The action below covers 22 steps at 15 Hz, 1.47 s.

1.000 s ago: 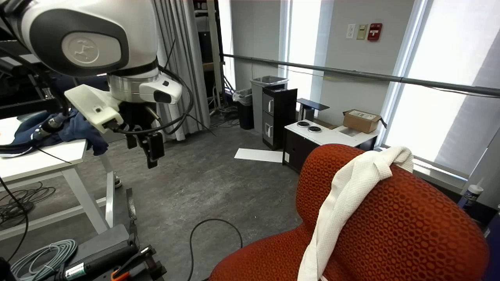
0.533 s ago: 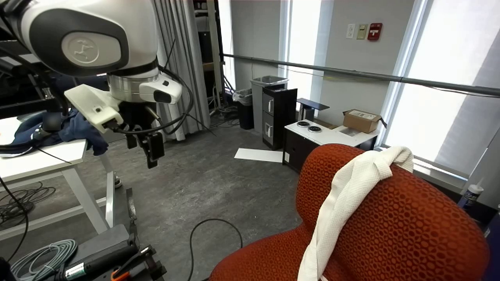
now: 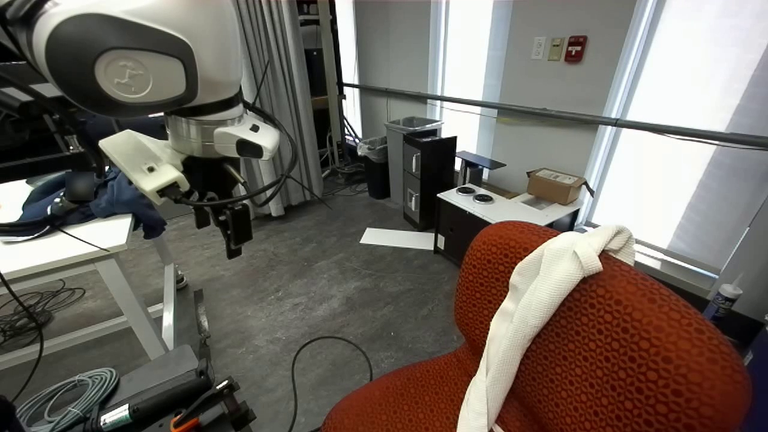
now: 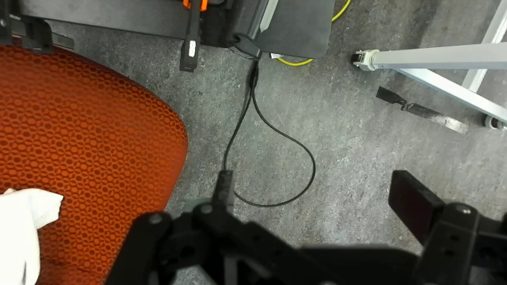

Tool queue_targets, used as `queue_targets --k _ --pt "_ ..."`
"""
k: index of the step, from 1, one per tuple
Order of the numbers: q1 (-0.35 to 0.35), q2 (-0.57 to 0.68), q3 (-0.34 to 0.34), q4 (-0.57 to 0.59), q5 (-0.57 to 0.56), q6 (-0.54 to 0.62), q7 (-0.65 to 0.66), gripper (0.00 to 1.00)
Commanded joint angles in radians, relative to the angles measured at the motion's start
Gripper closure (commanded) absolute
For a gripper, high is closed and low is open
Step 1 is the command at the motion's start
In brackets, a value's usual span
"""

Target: Put the white cloth on the seat of the chair

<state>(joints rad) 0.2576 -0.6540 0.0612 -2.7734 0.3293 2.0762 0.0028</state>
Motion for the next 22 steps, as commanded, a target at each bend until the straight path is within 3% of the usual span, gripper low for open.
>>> queue_targets --k 1,14,22 --pt "-0.015 -0.001 0.013 0.002 0.008 -0.005 -0.007 0.00" --pt "-0.023 0.009 0.018 0.005 0.000 0.018 -0.004 0.00" --pt "-0.115 0.141 0.005 0.093 -0.050 0.108 0.028 0.00"
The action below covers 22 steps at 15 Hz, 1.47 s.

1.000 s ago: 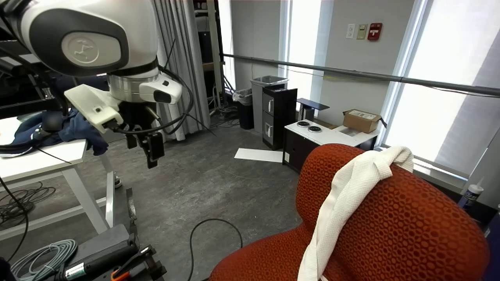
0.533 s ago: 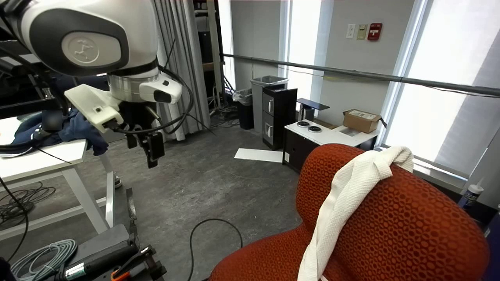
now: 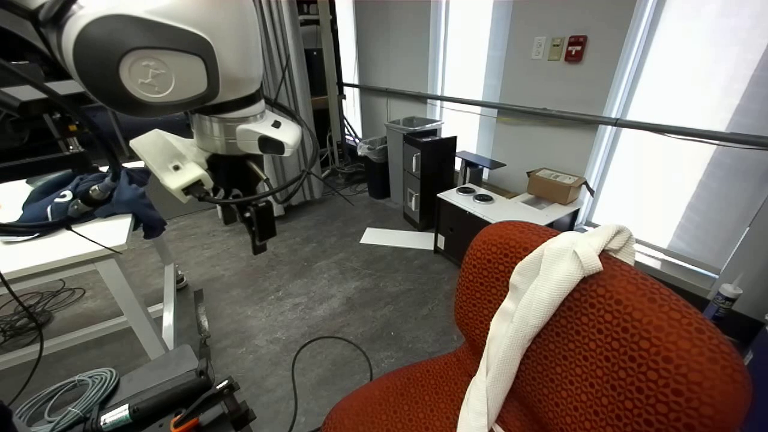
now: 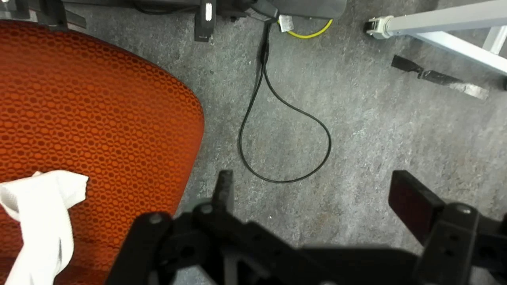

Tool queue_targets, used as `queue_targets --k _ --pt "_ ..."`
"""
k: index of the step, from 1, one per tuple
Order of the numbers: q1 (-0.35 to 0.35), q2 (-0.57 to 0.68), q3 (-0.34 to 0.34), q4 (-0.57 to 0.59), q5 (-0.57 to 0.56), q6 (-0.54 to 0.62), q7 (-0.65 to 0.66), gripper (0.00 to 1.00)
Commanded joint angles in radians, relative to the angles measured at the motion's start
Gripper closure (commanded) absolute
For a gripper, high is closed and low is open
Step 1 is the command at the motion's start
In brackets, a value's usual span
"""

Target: Put the white cloth on the seat of the chair

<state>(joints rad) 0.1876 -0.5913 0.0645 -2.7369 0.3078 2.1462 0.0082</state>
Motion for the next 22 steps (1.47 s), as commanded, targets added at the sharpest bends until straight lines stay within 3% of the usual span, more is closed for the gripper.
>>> queue_targets --k 1,10,17,22 --pt "-0.058 0.103 0.000 0.073 -0.036 0.052 0.027 0.00" --pt "-0.125 0.366 -0.040 0.305 -0.037 0.181 0.032 0.00" --pt "-0.165 0.560 -0.051 0.504 -0.081 0.237 0.112 0.00" --pt "-0.161 0.556 -0.050 0.487 -0.060 0.230 0.090 0.00"
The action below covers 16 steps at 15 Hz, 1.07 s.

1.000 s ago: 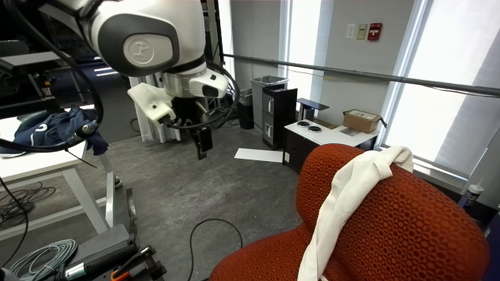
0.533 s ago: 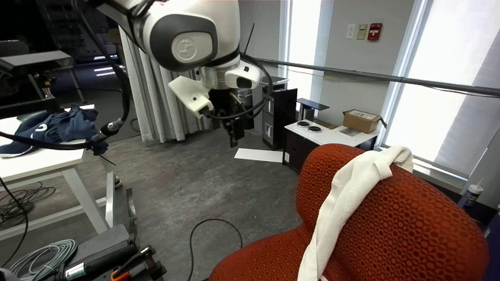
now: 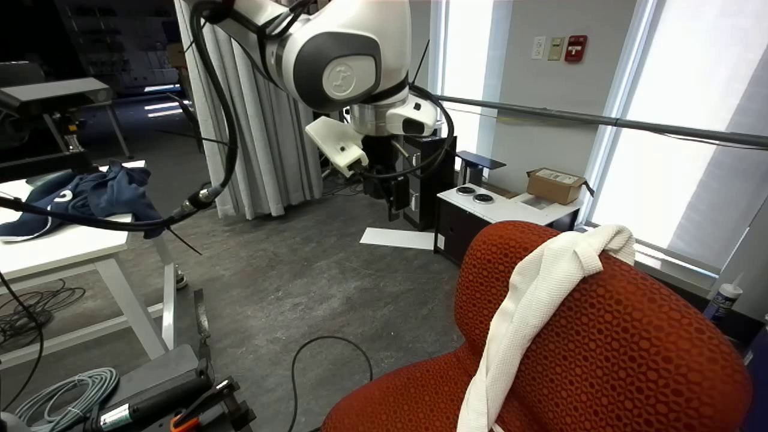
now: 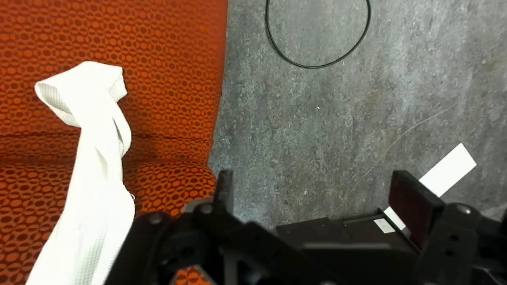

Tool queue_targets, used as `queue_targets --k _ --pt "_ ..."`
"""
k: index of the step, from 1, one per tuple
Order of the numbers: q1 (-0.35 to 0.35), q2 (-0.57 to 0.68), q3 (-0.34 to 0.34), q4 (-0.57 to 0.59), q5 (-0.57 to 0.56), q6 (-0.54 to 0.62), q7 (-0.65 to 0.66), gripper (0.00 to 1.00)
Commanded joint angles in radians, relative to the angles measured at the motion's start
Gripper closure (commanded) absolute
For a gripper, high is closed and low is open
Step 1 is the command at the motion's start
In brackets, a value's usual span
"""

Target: Put the white cloth on the seat of the chair

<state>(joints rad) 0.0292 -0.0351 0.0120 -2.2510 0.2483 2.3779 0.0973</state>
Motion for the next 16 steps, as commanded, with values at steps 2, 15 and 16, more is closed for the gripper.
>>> queue_targets --k 2,15,16 --pt "-0.003 -0.002 0.003 -0.002 -0.001 -0.002 0.000 0.00" --pt "-0.031 0.133 -0.029 0.129 -0.046 0.155 0.151 0.00" --pt "-0.038 0.165 -0.040 0.166 -0.064 0.159 0.191 0.00"
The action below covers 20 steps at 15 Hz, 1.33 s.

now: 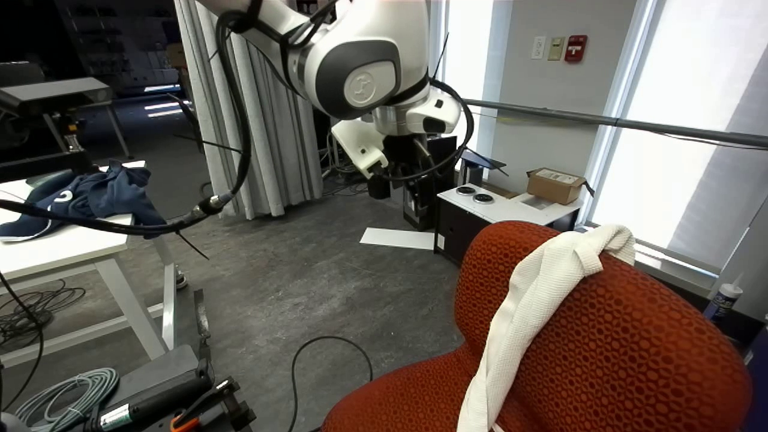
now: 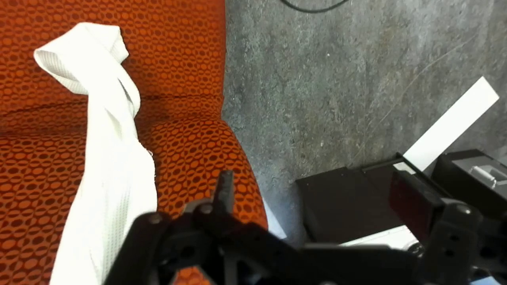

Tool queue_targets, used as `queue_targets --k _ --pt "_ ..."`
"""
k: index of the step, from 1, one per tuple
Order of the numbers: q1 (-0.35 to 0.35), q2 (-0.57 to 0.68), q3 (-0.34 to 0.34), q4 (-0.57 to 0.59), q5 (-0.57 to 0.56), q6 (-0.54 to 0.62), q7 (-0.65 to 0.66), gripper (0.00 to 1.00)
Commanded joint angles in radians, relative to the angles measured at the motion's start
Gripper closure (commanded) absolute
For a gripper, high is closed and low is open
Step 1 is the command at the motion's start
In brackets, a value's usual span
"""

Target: Put the white cloth on the seat of the chair

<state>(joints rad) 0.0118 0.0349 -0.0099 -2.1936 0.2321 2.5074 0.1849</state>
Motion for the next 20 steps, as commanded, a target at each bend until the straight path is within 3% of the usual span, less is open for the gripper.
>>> queue_targets --k 1,7,11,20 --pt "-0.025 0.121 -0.030 0.139 -0.062 0.042 0.139 0.00" --pt "-0.022 0.336 -0.138 0.411 -0.182 0.007 0.362 0.00" --pt "-0.014 0.473 -0.202 0.591 -0.227 -0.010 0.427 0.00" --pt "-0.042 0.737 -0.289 0.984 -0.297 -0.269 0.507 0.00"
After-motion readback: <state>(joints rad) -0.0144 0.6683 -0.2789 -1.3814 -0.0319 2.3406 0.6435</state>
